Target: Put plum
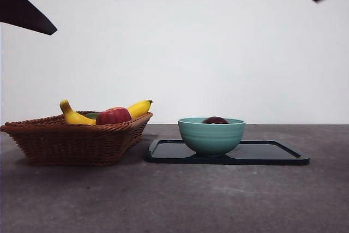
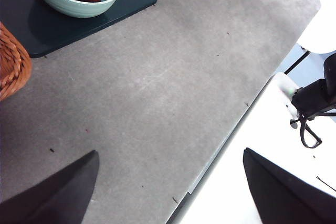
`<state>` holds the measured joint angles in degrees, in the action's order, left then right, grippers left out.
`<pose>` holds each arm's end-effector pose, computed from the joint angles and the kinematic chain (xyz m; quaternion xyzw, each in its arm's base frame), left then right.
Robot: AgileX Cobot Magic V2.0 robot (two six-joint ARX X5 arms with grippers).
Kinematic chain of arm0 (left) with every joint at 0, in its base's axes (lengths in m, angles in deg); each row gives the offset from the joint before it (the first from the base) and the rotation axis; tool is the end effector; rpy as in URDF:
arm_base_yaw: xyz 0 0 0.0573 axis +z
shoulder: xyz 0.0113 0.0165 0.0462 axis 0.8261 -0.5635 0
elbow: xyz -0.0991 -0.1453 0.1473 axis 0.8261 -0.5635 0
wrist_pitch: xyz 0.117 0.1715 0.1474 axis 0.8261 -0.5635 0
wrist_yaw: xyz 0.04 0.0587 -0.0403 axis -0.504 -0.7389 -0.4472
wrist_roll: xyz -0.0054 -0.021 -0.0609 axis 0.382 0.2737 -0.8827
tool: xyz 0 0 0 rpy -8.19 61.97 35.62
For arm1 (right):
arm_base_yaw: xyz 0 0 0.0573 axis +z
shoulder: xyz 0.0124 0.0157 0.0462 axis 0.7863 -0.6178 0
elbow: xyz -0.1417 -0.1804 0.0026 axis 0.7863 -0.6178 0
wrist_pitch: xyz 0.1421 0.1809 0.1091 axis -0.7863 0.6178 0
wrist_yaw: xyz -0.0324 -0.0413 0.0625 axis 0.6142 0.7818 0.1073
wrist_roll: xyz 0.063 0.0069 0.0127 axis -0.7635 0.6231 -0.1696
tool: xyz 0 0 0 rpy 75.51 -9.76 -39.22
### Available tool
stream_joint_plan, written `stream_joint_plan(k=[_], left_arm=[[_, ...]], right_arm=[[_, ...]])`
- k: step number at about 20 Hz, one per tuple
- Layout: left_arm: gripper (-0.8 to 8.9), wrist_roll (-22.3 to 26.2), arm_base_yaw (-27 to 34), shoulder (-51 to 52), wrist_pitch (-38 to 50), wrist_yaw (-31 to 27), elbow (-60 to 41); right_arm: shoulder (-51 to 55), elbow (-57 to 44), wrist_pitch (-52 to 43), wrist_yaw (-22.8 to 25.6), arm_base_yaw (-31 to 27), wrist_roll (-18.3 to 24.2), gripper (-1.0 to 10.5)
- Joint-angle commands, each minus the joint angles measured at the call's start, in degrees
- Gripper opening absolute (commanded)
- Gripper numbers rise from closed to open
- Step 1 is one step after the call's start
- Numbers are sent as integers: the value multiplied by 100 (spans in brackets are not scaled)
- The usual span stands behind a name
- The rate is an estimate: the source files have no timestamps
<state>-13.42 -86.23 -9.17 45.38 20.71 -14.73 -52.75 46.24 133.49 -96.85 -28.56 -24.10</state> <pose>0.1601 -0.1211 0.2557 -0.0246 0.3731 -0.4587 0.8061 0.1829 0.0930 0.2926 0.0040 0.3818 0.3058 0.8722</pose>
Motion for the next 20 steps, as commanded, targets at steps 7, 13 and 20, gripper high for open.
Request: stream_joint_plan(k=[7,13,20], left_arm=[[436,66,-28,-28,76,20,44],[436,63,-28,-28,70,20,44],[436,63,-28,-28,74,20,44]], right_arm=[[887,-1248,-339,-588,225,-118,225],[901,-1248,-350,-588,225,-118,225],[901,-1248,-350,-588,225,-118,225]])
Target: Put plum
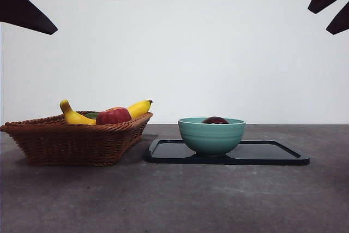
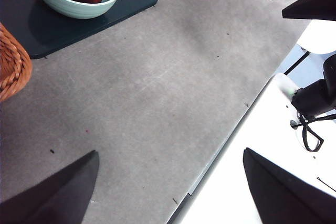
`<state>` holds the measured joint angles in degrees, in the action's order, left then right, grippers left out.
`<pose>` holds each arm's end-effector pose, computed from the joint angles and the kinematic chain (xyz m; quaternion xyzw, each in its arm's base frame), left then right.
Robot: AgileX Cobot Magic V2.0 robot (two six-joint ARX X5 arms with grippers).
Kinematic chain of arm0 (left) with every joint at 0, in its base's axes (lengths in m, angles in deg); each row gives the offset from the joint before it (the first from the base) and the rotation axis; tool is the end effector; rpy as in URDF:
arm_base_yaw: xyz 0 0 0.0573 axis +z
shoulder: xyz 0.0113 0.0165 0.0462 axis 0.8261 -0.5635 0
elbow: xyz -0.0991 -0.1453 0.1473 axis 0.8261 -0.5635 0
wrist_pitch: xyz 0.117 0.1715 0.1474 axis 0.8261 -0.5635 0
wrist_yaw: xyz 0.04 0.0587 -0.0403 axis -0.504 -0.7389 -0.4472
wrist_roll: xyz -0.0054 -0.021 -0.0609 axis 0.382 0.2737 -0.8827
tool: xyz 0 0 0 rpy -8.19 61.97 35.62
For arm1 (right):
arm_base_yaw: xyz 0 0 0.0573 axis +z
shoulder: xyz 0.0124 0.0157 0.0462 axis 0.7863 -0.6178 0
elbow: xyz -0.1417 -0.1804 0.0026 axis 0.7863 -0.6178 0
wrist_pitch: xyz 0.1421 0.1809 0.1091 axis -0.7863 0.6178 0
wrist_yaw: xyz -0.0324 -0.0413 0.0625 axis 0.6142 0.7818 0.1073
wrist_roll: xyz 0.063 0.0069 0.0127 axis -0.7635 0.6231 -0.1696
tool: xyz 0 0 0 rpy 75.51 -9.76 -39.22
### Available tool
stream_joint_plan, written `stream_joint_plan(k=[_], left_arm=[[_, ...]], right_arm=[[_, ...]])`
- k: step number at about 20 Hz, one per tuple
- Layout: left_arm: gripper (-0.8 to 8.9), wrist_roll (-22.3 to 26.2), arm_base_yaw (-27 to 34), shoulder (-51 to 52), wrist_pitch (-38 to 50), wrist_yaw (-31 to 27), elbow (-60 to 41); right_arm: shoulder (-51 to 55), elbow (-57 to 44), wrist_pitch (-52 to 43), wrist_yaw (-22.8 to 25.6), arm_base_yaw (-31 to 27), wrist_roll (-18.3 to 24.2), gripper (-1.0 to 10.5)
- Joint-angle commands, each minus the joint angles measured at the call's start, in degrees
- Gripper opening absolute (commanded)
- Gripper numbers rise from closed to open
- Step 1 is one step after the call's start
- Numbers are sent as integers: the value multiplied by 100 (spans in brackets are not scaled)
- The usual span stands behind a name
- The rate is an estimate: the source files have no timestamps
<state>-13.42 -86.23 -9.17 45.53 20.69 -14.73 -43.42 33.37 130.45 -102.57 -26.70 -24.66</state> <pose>0.1603 -0.1212 0.2559 -0.0245 0.3719 -0.4588 0.8066 0.1552 0.0921 0.2533 0.0199 0.3898 0.3601 0.8474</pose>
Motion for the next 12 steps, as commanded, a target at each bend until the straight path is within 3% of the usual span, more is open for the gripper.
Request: stream_joint_plan(k=[1,6,12], left_arm=[[436,63,-28,-28,61,22,44],[434,-55,-35,-37,358,-2,50],[436,-129,-225,-1034,935,-721,944]], right_arm=[[-33,39,-46,-15,39,-61,225],[-33,39,-48,-13,39,-61,225],[-33,39,-55,-15,39,-63,225]])
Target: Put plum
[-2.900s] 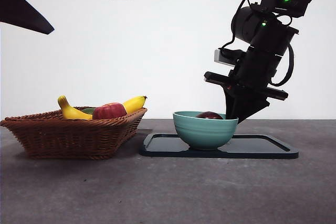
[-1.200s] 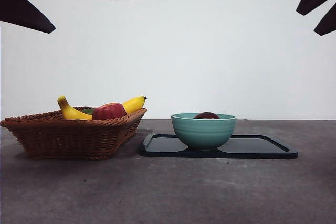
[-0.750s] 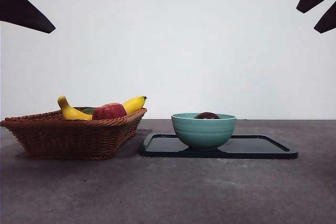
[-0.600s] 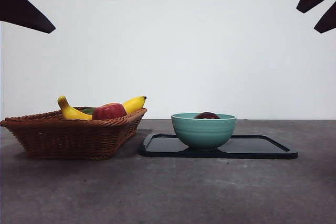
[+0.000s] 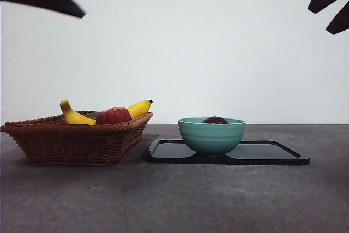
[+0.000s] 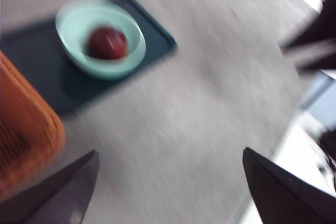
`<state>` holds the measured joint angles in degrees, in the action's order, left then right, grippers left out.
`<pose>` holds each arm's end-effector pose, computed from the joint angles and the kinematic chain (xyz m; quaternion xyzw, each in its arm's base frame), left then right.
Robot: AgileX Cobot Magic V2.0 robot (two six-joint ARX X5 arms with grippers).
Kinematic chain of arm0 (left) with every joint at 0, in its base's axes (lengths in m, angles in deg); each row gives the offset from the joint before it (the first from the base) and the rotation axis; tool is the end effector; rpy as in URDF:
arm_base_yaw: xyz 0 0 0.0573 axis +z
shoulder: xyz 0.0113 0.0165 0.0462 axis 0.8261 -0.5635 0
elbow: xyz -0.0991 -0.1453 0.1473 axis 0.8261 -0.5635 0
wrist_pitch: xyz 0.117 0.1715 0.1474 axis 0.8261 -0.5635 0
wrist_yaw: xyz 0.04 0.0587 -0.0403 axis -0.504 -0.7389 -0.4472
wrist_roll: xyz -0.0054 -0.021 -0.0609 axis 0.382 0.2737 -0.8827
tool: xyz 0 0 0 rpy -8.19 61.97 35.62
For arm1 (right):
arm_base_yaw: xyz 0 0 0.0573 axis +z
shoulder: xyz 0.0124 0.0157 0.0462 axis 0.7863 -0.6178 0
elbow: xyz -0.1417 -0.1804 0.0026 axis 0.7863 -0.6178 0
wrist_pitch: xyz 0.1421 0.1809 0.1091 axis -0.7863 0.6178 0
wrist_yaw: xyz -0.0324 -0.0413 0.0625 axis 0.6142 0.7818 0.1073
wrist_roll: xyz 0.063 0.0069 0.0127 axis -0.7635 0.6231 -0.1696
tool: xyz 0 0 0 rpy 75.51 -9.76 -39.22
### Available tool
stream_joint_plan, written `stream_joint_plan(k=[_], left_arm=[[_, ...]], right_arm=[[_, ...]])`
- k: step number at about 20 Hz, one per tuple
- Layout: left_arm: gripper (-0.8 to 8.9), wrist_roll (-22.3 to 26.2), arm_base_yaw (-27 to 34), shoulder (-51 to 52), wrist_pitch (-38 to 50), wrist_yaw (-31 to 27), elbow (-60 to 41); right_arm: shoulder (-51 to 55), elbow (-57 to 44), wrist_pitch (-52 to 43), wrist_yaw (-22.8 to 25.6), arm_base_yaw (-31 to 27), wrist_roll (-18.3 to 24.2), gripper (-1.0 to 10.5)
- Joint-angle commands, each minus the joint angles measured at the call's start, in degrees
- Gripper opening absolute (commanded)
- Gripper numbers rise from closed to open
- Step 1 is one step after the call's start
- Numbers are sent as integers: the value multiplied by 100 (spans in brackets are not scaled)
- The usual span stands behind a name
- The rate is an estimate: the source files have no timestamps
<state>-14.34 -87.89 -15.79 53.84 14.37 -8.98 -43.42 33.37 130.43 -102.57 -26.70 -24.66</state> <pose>0.1864 -0.1391 0.2779 -0.0123 0.3125 -0.4351 0.8443 0.1552 0.0921 0.2533 0.0199 0.3896 0.3601 0.8474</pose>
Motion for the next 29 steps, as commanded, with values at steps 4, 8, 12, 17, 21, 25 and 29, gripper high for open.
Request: stream_joint_plan(k=[4,8,12,17,21,25,29], left_arm=[[435,-39,-122,-1773,107,-380,1534],[435,-105,-184,-3283,76,-503,2870],[435,-98,-271,-4553,-216,-826,4050],[435,-98,-398,-5692,-229,-916,4903],[434,-4,-518,-6306,-201,-984,5187],[434,317,-621,-6653,-184,-1228,5204],[434,365,-649,-6894,-201,-1228,5204]], right_arm=[[-33,39,-52,-15,39,-66,225],[-33,39,-52,-13,39,-105,225],[-33,39,-52,-11,37,-122,225],[-33,39,-55,-9,37,-122,225],[-33,39,-52,-9,37,-129,225],[-33,39,-50,-9,37,-140,225],[-33,39,-50,-9,37,-142,225]])
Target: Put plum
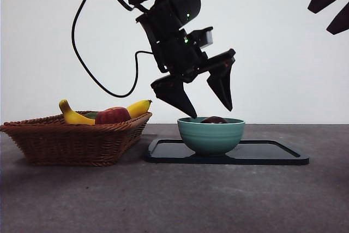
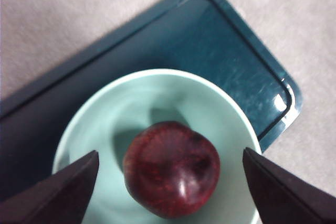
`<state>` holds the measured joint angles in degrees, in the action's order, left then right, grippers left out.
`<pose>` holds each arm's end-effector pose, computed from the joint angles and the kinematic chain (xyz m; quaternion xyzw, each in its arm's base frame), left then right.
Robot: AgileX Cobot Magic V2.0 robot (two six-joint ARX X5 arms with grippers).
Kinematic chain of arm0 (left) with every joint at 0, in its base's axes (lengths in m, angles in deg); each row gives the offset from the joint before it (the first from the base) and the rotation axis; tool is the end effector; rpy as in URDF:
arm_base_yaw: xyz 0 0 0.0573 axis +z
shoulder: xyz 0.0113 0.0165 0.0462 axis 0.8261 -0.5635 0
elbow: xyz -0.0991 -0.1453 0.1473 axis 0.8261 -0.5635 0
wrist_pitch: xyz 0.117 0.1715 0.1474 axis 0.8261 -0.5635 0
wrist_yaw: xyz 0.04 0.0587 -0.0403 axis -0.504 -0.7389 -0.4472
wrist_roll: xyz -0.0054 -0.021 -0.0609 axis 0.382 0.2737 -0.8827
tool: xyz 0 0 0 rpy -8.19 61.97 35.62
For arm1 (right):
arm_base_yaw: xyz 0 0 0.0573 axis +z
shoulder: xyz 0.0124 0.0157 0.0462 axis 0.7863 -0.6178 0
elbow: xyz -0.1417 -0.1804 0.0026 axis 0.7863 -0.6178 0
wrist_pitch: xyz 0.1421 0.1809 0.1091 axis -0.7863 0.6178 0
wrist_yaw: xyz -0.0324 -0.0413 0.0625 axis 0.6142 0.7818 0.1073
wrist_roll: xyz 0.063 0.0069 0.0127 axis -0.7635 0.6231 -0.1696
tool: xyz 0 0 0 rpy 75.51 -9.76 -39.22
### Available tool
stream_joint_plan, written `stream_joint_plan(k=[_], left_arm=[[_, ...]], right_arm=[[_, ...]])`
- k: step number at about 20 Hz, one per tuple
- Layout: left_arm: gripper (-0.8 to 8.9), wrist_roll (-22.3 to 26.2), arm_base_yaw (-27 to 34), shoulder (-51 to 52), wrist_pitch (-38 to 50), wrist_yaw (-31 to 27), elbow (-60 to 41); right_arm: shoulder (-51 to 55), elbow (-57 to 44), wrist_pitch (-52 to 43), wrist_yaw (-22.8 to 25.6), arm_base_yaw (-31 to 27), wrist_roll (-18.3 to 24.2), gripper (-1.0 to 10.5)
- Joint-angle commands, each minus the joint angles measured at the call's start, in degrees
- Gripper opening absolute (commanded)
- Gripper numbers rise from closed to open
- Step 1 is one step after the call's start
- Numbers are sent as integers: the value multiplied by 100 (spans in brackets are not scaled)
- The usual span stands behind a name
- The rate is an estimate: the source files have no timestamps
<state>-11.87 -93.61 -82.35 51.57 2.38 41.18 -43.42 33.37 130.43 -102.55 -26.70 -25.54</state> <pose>0.3602 -0.2923 0.1816 0.0859 0.4418 -0.3668 0.8141 0.1552 0.0921 0.2533 0.0264 0.3924 0.3569 0.8473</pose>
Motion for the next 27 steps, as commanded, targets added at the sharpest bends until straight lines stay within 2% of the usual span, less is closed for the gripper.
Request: stream_joint_plan(k=[1,15,19,22,27], left_arm=[[434,136,-81,-267,17,-28,188],[432,584,-260,-485,-92,-192,188],[427,603,-299,-494,-125,-444,188],[301,603,-299,-494,-122,-448,188],[232,603,-299,-492,-111,-448,188]], right_arm=[[-33,39,-50,-11,39,-55,225],[-33,39,-52,-9,37,-55,225],[-33,39,-52,-9,37,-52,225],[-33,39,-52,-9,39,-50,225],[-33,39,-52,31,37,-44,225]])
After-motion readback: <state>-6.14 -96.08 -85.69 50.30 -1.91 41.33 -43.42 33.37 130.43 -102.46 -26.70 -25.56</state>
